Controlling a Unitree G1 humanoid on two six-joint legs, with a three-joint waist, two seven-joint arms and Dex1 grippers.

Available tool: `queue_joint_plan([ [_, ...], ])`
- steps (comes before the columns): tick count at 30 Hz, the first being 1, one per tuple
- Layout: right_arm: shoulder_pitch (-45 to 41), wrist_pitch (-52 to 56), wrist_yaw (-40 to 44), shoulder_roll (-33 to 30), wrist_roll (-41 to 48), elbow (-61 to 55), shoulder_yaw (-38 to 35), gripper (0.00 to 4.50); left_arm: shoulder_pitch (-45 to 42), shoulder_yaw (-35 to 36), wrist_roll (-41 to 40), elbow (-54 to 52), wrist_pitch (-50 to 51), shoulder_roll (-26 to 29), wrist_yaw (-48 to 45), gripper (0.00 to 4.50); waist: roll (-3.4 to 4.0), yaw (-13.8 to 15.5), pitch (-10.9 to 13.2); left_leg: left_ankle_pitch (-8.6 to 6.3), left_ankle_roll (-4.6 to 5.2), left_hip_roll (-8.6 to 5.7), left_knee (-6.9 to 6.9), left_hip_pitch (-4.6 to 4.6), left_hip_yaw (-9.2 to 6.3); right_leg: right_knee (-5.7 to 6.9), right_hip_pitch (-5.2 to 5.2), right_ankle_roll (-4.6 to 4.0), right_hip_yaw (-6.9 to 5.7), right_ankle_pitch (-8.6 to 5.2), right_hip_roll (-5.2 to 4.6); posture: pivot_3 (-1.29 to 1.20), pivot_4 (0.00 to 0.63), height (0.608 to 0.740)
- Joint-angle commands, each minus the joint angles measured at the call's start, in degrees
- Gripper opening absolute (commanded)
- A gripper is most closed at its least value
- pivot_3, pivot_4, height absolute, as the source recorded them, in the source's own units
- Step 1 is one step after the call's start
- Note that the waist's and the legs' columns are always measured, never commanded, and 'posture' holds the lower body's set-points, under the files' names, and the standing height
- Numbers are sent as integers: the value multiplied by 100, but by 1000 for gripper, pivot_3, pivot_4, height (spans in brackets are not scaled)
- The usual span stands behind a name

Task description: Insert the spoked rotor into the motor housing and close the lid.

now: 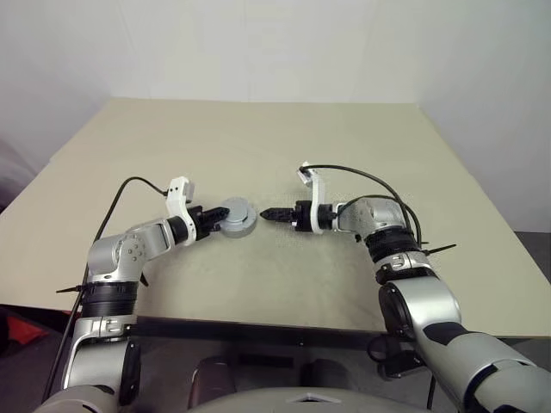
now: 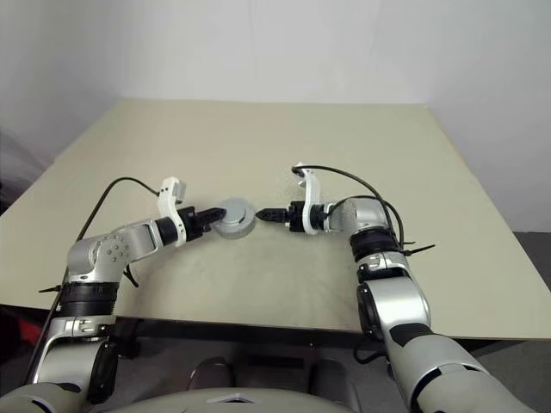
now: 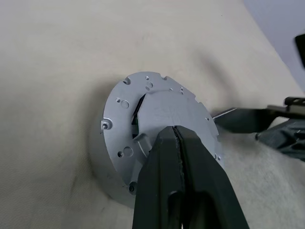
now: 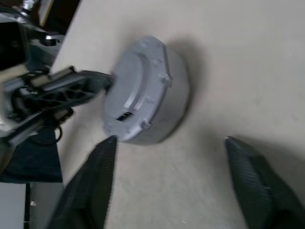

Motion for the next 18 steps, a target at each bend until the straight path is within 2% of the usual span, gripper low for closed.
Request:
queue_joint_plan([
  [1,-280,150,-277,152,32,128,-95,4474,76,-82,126,-32,33,-5,41,0,0,-1,0,0,0,1,0,2,0,1,0,0,-1,0,0,0,0,740],
  [18,-597,707,-938,1237,459,539,-831,4474,159,-72,240,-164,-30,33,45,0,2,-41,-1,2,-5,0,-20,11,0,-9,0,2,-1,-2,1,0,0,740],
])
